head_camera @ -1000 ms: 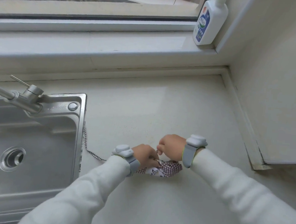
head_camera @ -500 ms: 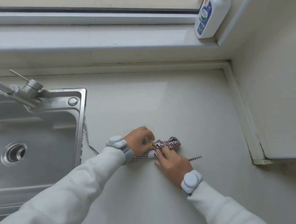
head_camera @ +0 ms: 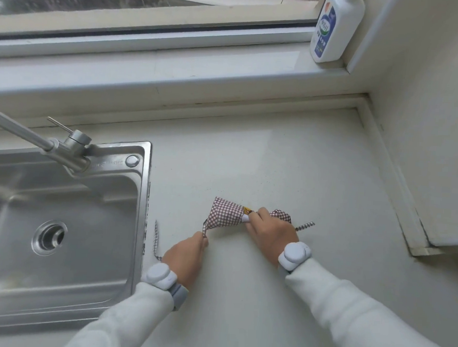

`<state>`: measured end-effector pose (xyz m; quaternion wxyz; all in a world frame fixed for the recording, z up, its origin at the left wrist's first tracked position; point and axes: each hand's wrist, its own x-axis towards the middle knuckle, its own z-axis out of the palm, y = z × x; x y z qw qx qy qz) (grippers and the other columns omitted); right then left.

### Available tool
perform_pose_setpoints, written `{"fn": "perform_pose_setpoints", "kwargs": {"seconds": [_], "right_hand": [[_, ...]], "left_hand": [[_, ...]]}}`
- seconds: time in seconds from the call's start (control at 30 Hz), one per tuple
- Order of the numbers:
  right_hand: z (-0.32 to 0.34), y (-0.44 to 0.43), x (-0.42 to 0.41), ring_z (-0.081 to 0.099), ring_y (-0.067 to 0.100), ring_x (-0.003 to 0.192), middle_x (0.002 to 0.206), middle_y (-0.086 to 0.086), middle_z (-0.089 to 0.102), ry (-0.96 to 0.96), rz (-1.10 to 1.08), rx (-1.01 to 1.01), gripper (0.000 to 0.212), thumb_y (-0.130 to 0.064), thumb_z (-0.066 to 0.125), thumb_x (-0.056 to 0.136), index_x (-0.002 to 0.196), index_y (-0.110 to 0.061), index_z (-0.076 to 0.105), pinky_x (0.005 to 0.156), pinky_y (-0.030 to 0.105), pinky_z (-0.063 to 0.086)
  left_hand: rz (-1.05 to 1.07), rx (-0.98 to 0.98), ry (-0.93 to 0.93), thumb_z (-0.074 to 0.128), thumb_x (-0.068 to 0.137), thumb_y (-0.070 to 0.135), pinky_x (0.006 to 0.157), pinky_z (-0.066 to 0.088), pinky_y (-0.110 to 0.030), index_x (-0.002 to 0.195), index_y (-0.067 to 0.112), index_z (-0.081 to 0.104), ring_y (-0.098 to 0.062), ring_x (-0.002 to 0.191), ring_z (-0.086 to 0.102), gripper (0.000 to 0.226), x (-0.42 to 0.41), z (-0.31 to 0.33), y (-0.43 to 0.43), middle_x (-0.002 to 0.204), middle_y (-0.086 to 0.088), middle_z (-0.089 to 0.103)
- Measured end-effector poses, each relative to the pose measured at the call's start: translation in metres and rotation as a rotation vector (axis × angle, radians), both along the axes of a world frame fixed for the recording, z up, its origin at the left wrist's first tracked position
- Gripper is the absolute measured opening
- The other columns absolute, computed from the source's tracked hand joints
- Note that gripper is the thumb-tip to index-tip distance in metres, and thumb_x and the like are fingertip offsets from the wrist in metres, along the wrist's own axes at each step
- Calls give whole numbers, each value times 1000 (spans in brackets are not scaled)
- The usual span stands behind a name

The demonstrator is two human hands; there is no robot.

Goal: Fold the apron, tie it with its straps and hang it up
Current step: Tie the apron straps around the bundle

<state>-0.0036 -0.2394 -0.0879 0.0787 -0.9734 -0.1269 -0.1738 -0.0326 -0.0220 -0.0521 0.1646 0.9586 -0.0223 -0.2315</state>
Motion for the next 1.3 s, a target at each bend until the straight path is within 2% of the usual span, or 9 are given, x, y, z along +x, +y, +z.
{"fn": "perform_pose_setpoints", "kwargs": {"seconds": [0.23, 0.37, 0.6, 0.7, 0.83, 0.97, 1.03, 1.2, 1.3], "right_hand": [[13, -5, 9, 48, 22, 43, 66, -2, 59, 143, -124, 308, 44, -48, 35, 96, 77, -18, 62, 37, 29, 40], [12, -1, 11, 47, 24, 37, 60, 1, 56, 62, -117, 155, 33, -38, 47, 90, 68, -17, 60, 34, 24, 31], [6, -4, -5, 51, 17, 42, 60, -2, 53, 11, 193, 35, 11, -12, 53, 79, 72, -20, 51, 33, 24, 34], [-2, -16, -13, 53, 18, 50, 62, 0, 57, 58, 308, 52, 16, -4, 71, 66, 71, -17, 62, 38, 28, 41], [1, -24, -18, 54, 19, 61, 76, 0, 60, 59, 388, 94, 10, -6, 59, 87, 86, -14, 65, 46, 31, 43], [30, -22, -13, 61, 12, 69, 84, -5, 67, 59, 162, 527, 14, -23, 58, 95, 93, -18, 71, 53, 21, 47], [38, -21, -8, 55, 10, 59, 74, -6, 61, 17, 49, 596, 14, -26, 61, 93, 88, -20, 72, 48, 20, 41], [32, -23, 10, 45, 18, 43, 61, -1, 51, -50, -12, 190, 18, -23, 69, 85, 69, -18, 63, 39, 27, 32], [21, -22, 5, 45, 21, 43, 60, 1, 48, -30, 103, 10, 23, -10, 69, 76, 63, -18, 52, 36, 29, 33]], "left_hand": [[-33, 159, -144, 39, 97, 28, 54, 36, -33, 96, 14, 46, -29, 68, 60, 15, 4, 0, -22, 85, -4, 59], [-473, 278, -239, 83, 42, 18, 34, 29, -19, 58, 18, 56, -19, 31, 47, 31, -5, 7, -46, 44, 1, 49], [-875, -111, -494, 41, 81, 27, 46, 36, -24, 65, 17, 55, -21, 51, 53, 23, 44, 39, -68, 61, -1, 60], [-876, -170, -315, 43, 88, 29, 57, 41, -29, 76, 18, 58, -22, 66, 51, 22, 82, 35, -70, 76, 1, 57], [-463, -181, 268, 54, 91, 34, 72, 48, -29, 82, 27, 67, -15, 81, 61, 18, 116, 16, -65, 87, 8, 67], [-164, -344, 438, 66, 87, 24, 82, 51, -27, 104, 11, 73, -10, 87, 63, 22, 121, 12, -59, 101, -6, 73], [-144, -279, 315, 57, 92, 14, 84, 43, -22, 117, 7, 63, -19, 95, 60, 27, 101, 14, -64, 112, -11, 66], [-469, -60, -159, 40, 94, 30, 56, 43, -30, 88, 21, 51, -29, 72, 62, 16, 41, 10, -62, 84, -3, 65], [-568, -167, -440, 48, 91, 24, 45, 40, -33, 71, 16, 45, -28, 56, 50, 22, 23, 14, -64, 68, -6, 53]]}}
